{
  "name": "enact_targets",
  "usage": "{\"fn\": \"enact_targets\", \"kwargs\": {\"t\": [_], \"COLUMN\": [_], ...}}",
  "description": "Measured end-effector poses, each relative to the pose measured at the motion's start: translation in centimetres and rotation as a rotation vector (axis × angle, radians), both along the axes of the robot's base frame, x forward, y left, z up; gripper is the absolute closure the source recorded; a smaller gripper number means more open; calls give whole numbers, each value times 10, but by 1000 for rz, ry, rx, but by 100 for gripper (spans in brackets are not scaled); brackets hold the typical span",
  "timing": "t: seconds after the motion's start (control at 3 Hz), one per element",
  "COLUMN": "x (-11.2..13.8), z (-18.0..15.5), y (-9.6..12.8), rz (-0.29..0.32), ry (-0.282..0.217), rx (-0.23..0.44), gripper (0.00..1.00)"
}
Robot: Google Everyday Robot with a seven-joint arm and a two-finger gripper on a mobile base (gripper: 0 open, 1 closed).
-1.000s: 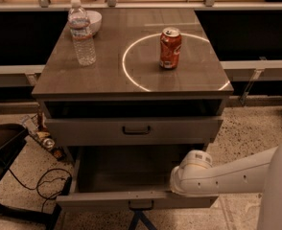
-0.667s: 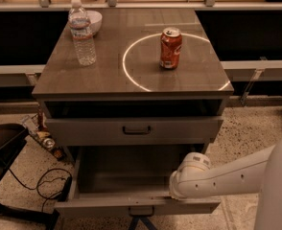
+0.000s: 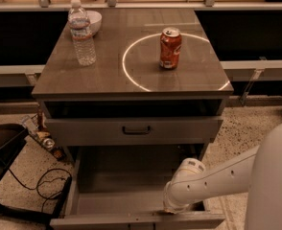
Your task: Open middle drawer
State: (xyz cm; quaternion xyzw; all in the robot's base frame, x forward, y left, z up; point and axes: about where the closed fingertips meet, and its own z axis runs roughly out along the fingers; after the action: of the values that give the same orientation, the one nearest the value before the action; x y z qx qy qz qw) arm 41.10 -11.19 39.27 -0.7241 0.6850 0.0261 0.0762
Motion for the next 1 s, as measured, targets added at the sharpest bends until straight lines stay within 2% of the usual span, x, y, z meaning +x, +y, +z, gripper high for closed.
{"fn": "enact_targets", "kwargs": {"t": [0.33,1.0], "x": [0,-1], "z": [0,-1], "y": [0,0], "rz": [0,1], "ry": [1,4], "rx": [0,0], "gripper": [97,51]}}
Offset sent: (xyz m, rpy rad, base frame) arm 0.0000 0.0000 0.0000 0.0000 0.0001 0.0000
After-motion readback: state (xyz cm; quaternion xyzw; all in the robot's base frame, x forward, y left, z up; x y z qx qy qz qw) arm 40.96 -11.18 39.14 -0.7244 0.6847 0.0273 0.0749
